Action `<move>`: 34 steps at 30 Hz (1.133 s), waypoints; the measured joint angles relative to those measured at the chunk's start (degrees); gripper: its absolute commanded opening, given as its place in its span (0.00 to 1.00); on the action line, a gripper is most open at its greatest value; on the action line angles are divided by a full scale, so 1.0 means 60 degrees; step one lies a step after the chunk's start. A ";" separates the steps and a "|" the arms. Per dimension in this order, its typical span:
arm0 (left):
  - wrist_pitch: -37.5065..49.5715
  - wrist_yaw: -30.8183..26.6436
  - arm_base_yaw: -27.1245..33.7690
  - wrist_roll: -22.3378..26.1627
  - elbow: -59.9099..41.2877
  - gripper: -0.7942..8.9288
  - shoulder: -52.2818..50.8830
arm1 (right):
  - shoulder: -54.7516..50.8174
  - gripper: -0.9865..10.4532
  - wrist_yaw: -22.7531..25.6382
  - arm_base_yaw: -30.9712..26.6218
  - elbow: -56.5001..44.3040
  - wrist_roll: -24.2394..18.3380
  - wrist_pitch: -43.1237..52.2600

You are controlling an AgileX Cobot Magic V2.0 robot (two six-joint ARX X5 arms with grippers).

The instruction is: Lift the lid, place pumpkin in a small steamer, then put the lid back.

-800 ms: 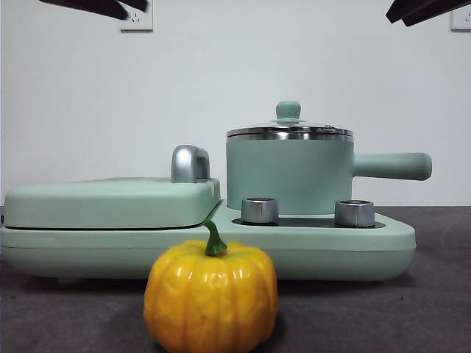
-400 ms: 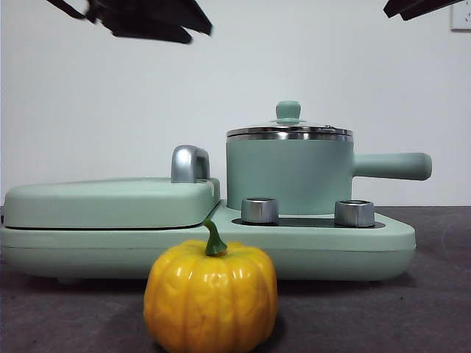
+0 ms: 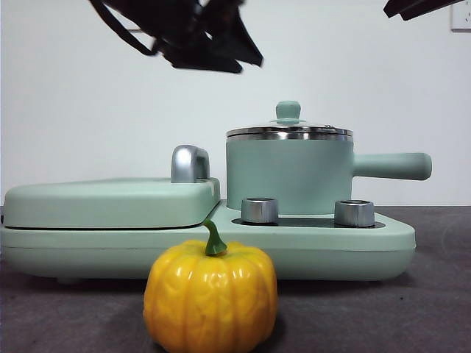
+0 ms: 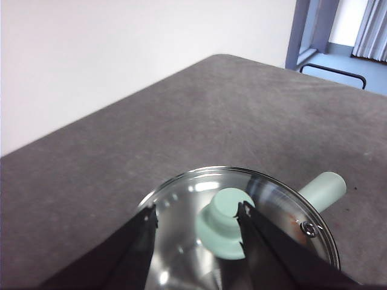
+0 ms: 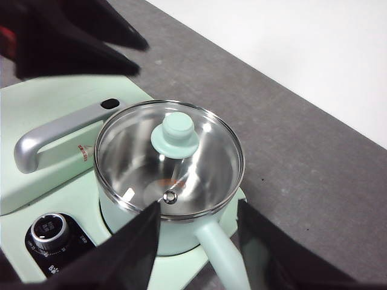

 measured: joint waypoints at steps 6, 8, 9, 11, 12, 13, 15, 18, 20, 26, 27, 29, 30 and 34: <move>0.0033 0.0000 -0.0342 0.0000 0.0743 0.31 0.0900 | 0.0000 0.27 0.0004 0.0000 0.0000 0.0000 0.0000; 0.0055 0.0000 -0.0444 0.0000 0.0947 0.31 0.1144 | 0.0000 0.27 0.0000 0.0000 0.0000 0.0000 0.0000; 0.0080 0.0000 -0.0495 0.0000 0.1027 0.31 0.1271 | 0.0000 0.27 0.0000 0.0000 0.0000 0.0000 0.0000; 0.0113 0.0000 -0.0568 0.0000 0.1082 0.31 0.1446 | 0.0000 0.27 0.0000 0.0000 0.0000 0.0000 0.0000; 0.0095 0.0000 -0.0605 0.0000 0.1082 0.31 0.1523 | 0.0000 0.27 0.0004 0.0000 0.0000 0.0000 0.0000; 0.0091 0.0000 -0.0630 0.0000 0.1082 0.31 0.1581 | 0.0000 0.27 0.0004 0.0000 0.0000 0.0000 0.0000; 0.0076 0.0000 -0.0681 0.0000 0.1082 0.31 0.1694 | 0.0000 0.27 0.0000 0.0000 0.0000 0.0000 0.0000; 0.0124 -0.0007 -0.0696 0.0000 0.1082 0.31 0.1774 | 0.0000 0.27 0.0004 0.0000 0.0000 0.0022 0.0000; 0.0153 -0.0015 -0.0696 0.0000 0.1082 0.31 0.1818 | 0.0000 0.27 0.0000 0.0000 0.0000 0.0036 0.0000; 0.0106 -0.0044 -0.0696 0.0000 0.1086 0.31 0.2044 | 0.0000 0.27 0.0000 0.0000 0.0000 0.0182 0.0000; 0.0076 -0.0044 -0.0696 0.0000 0.1086 0.31 0.2073 | 0.0000 0.27 0.0000 0.0000 0.0000 0.0200 0.0000; 0.0062 -0.0047 -0.0696 0.0000 0.1086 0.30 0.2098 | 0.0000 0.27 0.0000 0.0000 0.0000 0.0215 0.0000; 0.0069 -0.0051 -0.0696 0.0000 0.1086 0.26 0.2098 | 0.0000 0.27 0.0000 0.0000 0.0000 0.0222 0.0000; 0.0113 -0.0131 -0.0692 0.0007 0.1086 0.09 0.2098 | 0.0000 0.27 0.0000 0.0000 0.0000 0.0240 0.0000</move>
